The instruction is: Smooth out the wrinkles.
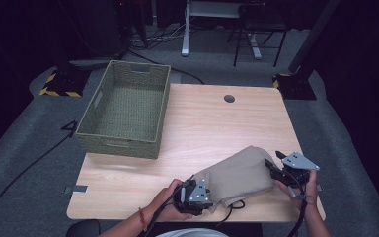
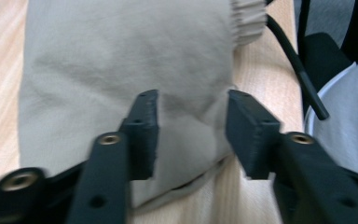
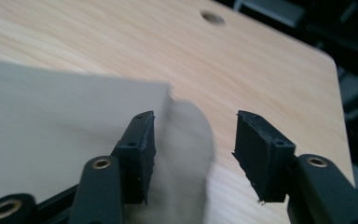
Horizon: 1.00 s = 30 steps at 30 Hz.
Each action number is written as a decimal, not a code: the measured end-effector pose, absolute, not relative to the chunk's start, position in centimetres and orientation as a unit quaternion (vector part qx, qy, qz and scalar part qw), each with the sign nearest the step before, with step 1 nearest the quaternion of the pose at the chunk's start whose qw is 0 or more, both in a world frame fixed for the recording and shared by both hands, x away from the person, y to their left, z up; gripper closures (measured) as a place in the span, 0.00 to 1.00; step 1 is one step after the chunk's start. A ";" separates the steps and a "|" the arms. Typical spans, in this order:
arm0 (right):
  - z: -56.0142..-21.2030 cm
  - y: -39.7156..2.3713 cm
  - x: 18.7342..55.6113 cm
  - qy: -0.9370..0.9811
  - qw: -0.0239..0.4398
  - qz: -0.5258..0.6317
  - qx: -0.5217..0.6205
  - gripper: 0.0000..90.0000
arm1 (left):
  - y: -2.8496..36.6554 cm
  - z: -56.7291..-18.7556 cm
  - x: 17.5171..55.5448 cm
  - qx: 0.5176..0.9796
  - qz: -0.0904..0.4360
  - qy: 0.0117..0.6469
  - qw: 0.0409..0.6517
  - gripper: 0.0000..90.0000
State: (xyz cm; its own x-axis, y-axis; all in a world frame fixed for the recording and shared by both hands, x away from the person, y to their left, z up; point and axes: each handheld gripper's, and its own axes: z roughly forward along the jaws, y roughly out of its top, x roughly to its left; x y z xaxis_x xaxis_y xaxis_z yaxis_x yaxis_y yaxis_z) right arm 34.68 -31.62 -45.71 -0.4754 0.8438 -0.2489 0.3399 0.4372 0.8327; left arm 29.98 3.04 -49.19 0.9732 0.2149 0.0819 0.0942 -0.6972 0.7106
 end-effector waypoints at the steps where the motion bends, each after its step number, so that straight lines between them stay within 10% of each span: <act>1: -45.7 -31.6 34.7 0.776 0.342 0.369 0.381 0.53 | 3.1 -48.9 29.7 0.919 0.082 0.081 0.377 0.57; 7: -43.8 -26.3 32.5 0.818 0.280 0.419 0.279 0.48 | 3.9 -49.6 29.4 0.927 0.074 0.085 0.357 0.53; 14: -46.5 -21.8 33.2 0.861 0.229 0.386 0.238 0.47 | 3.9 -49.8 29.9 0.923 0.072 0.084 0.368 0.75; 30: -47.6 -31.2 37.3 0.799 0.296 0.328 0.408 0.44 | 3.2 -49.6 29.9 0.928 0.081 0.063 0.357 0.92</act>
State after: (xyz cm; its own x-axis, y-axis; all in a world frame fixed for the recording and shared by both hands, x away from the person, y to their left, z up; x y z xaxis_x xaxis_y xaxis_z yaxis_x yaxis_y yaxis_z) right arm 37.34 -31.20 -47.61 -0.4918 0.8461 -0.2055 0.4585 0.4523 0.7650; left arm 29.87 3.22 -49.63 0.9788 0.1757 0.1051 0.0600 -0.7371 0.6731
